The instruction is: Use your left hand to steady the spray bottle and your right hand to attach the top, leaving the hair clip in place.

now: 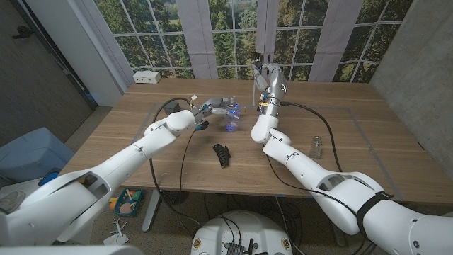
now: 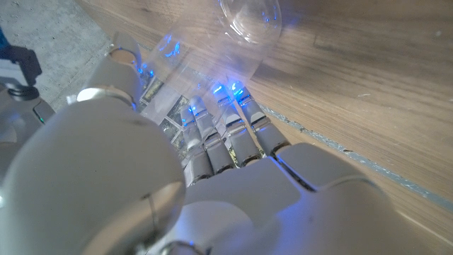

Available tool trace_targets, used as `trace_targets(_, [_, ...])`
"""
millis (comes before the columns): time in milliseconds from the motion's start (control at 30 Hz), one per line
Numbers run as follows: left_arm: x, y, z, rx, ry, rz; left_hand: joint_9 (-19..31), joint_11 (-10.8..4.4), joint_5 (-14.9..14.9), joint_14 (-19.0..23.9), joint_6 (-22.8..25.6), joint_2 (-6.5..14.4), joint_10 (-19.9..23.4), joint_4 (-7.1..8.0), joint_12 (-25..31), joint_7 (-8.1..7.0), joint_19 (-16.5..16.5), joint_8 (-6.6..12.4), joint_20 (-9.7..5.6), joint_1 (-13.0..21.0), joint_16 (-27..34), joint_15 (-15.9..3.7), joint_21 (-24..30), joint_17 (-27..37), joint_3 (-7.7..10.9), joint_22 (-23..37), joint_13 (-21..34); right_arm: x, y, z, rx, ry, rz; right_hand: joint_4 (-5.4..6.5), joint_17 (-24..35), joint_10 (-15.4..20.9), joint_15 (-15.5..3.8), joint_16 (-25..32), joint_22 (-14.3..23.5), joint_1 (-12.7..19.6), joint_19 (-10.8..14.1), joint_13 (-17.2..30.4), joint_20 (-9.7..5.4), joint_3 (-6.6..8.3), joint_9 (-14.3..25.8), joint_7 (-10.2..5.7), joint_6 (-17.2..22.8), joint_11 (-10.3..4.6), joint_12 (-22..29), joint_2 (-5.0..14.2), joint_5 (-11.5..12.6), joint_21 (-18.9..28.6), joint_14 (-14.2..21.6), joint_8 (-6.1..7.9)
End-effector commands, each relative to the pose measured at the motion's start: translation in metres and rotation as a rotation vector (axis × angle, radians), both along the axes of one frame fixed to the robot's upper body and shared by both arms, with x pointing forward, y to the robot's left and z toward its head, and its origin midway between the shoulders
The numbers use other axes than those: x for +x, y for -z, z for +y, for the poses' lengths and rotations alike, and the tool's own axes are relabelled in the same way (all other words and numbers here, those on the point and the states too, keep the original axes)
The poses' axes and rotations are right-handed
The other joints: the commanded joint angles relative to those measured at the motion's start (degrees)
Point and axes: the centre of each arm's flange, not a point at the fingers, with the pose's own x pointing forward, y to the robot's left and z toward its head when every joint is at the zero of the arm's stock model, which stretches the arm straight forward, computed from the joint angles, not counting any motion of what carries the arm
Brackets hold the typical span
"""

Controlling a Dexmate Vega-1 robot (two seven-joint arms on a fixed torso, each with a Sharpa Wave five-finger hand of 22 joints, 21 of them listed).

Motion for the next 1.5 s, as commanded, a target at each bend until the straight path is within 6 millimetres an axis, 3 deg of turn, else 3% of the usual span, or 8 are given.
trace_targets(33, [-0.002,-0.010,-0.006,0.060,0.000,-0.002,0.2,-1.60,0.2,0.6,19.7,13.0,20.7,4.57,0.3,4.47,0.1,0.18,-2.04,13.2,0.1,-9.53,0.4,0.2,4.47,0.1,0.1,-0.006,-0.012,0.015,0.012,-0.082,-0.071,0.23,0.1,-0.4,-8.36,0.0,0.2,4.9,-0.5,0.2,0.14,0.07,0.1,-0.74,1.2,-0.01,-0.4,4.01,0.3,0.3,-0.2,0.30])
trace_targets(900, [-0.005,-0.019,-0.020,0.173,-0.002,-0.028,0.2,-1.54,0.2,0.8,20.0,12.8,20.8,4.53,0.1,4.58,0.1,-0.11,-2.14,13.5,0.1,-9.55,0.6,0.2,4.34,0.1,0.1,-0.008,-0.027,0.044,-0.014,-0.164,-0.111,0.30,0.5,-0.8,-8.43,-0.4,0.3,5.4,-1.2,0.4,0.07,-0.23,0.1,-0.49,1.1,-0.06,-0.7,4.11,0.4,0.4,-0.9,0.19])
trace_targets(1500, [-0.008,-0.022,-0.017,0.172,0.019,-0.012,0.2,-1.62,0.3,0.9,20.1,12.8,21.0,4.56,0.0,4.52,0.1,-0.33,-2.14,13.7,0.1,-9.58,0.7,0.2,4.22,0.1,0.1,-0.003,-0.025,0.045,-0.001,-0.113,-0.102,0.26,1.2,-2.0,-8.53,-0.3,0.4,6.1,-2.3,0.7,-0.09,-0.52,-0.1,-0.09,1.0,0.12,-1.1,4.32,0.2,0.3,-1.1,-0.08])
